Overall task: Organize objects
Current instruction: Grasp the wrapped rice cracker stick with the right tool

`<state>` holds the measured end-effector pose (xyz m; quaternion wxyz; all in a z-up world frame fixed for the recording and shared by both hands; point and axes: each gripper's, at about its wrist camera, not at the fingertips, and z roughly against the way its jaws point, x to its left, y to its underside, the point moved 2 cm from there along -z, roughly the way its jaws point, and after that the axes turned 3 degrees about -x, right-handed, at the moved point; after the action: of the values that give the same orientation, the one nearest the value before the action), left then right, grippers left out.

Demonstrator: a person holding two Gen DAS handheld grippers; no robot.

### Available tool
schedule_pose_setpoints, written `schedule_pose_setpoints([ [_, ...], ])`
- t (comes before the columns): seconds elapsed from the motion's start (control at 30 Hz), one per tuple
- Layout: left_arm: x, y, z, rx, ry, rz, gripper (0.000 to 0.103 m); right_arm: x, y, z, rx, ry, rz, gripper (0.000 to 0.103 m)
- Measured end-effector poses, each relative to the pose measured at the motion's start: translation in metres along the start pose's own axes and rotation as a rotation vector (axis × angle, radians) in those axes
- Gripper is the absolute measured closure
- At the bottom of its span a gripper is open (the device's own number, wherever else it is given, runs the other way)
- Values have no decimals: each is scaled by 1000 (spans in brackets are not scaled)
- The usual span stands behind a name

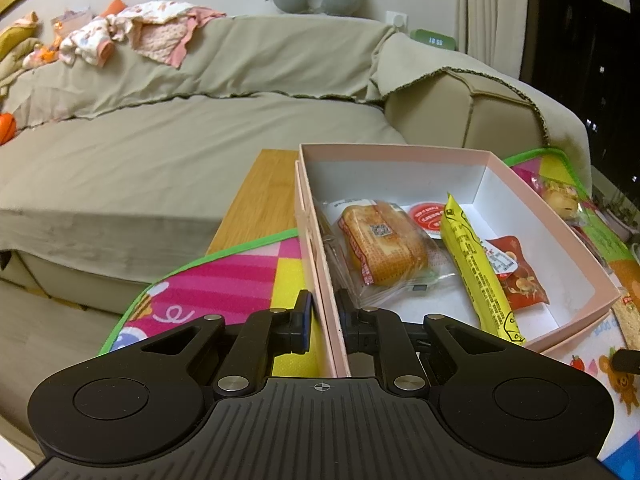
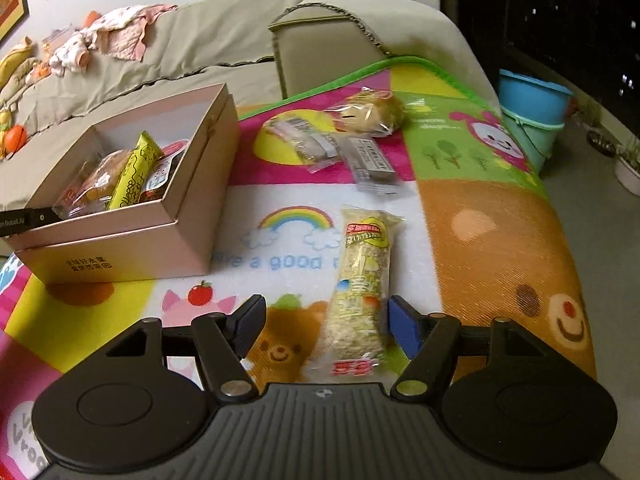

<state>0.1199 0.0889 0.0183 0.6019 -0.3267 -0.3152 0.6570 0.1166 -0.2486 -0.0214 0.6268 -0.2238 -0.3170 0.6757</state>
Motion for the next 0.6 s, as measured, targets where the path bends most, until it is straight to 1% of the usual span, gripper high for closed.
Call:
schedule_pose_setpoints([
  [0.07, 0, 0, 0, -2, 0, -4, 88, 3, -1, -1, -3, -1, 7, 35],
  [0.13, 1, 0, 0, -3, 3, -5, 88, 7, -1, -1, -3, -11, 18, 42],
  [0.17, 1, 0, 0, -4, 4, -5, 88, 8, -1, -1, -3, -16, 25, 50],
  [0.2, 1, 0, -1, -6, 6, -5, 88, 9, -1, -1, -6, -18, 34, 54],
  [0.23, 1, 1, -1, -7, 8, -5, 88, 10, -2, -1, -7, -21, 37, 56],
  [0.3, 0, 0, -1, -7, 9, -6, 88, 10, -2, 1, -3, -25, 34, 65],
  [0.33, 1, 0, 0, -8, 10, -6, 88, 11, -2, 2, -2, -24, 34, 67],
  [0.4, 1, 0, 0, -9, 13, -7, 88, 11, -1, 4, 4, -29, 34, 70],
  [0.6, 1, 0, 0, -11, 22, -10, 88, 12, 4, 15, 41, -53, 53, 70],
])
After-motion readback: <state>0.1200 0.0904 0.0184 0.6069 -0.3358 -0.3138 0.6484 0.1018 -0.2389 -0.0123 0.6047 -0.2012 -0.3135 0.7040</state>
